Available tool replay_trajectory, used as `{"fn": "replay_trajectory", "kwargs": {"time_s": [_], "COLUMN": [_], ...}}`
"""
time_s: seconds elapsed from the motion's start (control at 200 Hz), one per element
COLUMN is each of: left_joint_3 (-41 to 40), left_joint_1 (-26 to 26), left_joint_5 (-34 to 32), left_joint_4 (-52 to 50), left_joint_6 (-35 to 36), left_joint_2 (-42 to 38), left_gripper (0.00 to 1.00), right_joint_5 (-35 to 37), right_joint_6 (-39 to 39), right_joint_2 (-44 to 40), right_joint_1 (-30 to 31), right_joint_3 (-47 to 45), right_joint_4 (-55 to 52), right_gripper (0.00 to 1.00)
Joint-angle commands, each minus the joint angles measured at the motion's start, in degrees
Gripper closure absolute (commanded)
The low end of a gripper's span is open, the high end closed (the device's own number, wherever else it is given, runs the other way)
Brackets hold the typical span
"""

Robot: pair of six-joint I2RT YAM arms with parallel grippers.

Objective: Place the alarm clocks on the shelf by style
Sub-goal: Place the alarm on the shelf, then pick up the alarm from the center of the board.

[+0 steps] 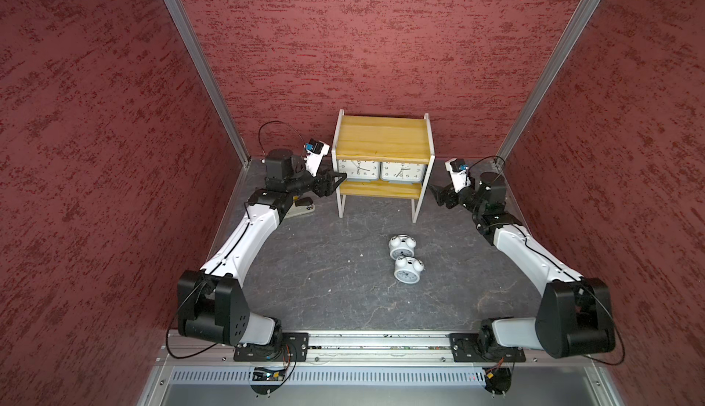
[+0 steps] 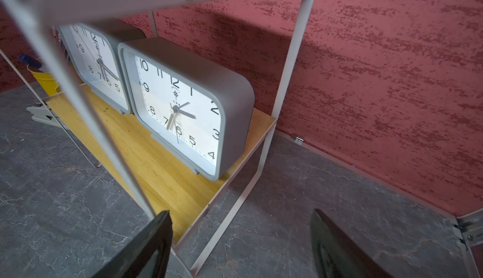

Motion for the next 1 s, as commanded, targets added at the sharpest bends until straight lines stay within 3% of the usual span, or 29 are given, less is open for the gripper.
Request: {"fn": "replay_trajectory", "kwargs": {"time_s": [0.0, 0.18, 0.466, 0.751, 0.892, 0.992], "left_joint_3": [-2.21, -6.30, -12.12, -15.41, -15.35, -15.45], "left_joint_1": [0.20, 0.55, 0.38, 0.49, 0.80, 0.88], "left_joint_5": [-4.58, -6.40, -2.09, -0.69, -0.51, -0.60], "left_joint_4": [-0.98, -2.88, -8.54, -6.10, -6.75, -6.75], "left_joint_6": [0.78, 1.37, 2.20, 1.24, 1.19, 1.45], "left_joint_2": [-4.09, -9.95, -14.53, -15.09, -15.30, -15.72], "left_gripper": [0.31, 0.29, 0.30, 0.31, 0.31, 0.31], "right_joint_5": [2.01, -1.43, -10.47, -9.91, -7.87, -7.40], "right_joint_6": [0.88, 3.43, 7.58, 7.72, 6.74, 5.42], "right_joint_2": [-4.55, -12.12, -19.51, -15.08, -11.21, -9.35], "right_joint_1": [-0.27, -0.27, 4.04, 14.51, 16.42, 16.95], "right_joint_3": [-2.70, -7.72, -15.34, -16.43, -14.72, -13.38], "right_joint_4": [-3.20, -7.30, -11.42, -12.37, -13.69, -15.56], "right_gripper": [0.16, 0.16, 0.19, 0.28, 0.38, 0.39]}}
